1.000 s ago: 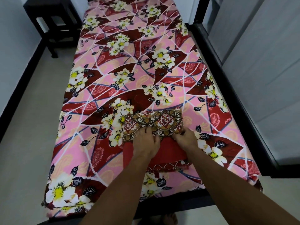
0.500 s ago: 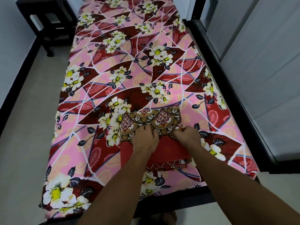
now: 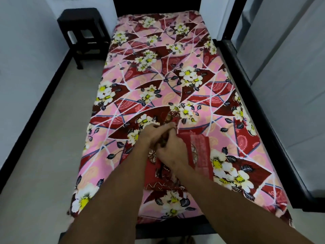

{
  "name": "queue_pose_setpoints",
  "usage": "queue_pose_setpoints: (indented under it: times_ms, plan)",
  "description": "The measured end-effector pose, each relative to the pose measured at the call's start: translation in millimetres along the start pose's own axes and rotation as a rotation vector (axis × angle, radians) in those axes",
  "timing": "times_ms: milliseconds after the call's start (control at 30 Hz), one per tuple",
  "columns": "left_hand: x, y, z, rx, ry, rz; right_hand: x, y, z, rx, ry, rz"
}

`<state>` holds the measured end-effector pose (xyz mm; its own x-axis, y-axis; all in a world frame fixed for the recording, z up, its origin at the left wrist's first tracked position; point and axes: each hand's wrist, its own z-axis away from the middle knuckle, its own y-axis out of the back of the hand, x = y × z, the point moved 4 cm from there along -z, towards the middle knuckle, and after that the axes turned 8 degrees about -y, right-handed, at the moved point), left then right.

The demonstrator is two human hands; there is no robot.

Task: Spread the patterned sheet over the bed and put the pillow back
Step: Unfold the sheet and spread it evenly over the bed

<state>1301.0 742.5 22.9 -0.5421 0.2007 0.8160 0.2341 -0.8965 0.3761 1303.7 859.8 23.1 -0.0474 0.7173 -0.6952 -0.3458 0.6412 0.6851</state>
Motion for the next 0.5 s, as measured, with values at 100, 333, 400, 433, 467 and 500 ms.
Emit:
queue_pose_setpoints:
  times_ms: [100,333,400,433,467,500]
  plan:
    - [3,44,6,0.025,0.081,0.006,-41,-21,11,-0.04,0.068,-0.103]
    - [-43,165,18,0.428,0.192,-0.407,-109,-93,27,-0.28,0.179,-0.216]
    - [-71,184,22,0.485,0.266,-0.446,-104,-106,24,-0.296,0.165,-0.198]
    - [-89,190,22,0.511,0.313,-0.453,-96,-111,18,-0.277,0.145,-0.176]
    - [-104,193,23,0.538,0.357,-0.467,-85,-114,10,-0.242,0.11,-0.145]
    - [-120,192,23,0.56,0.393,-0.485,-70,-114,1,-0.193,0.059,-0.125]
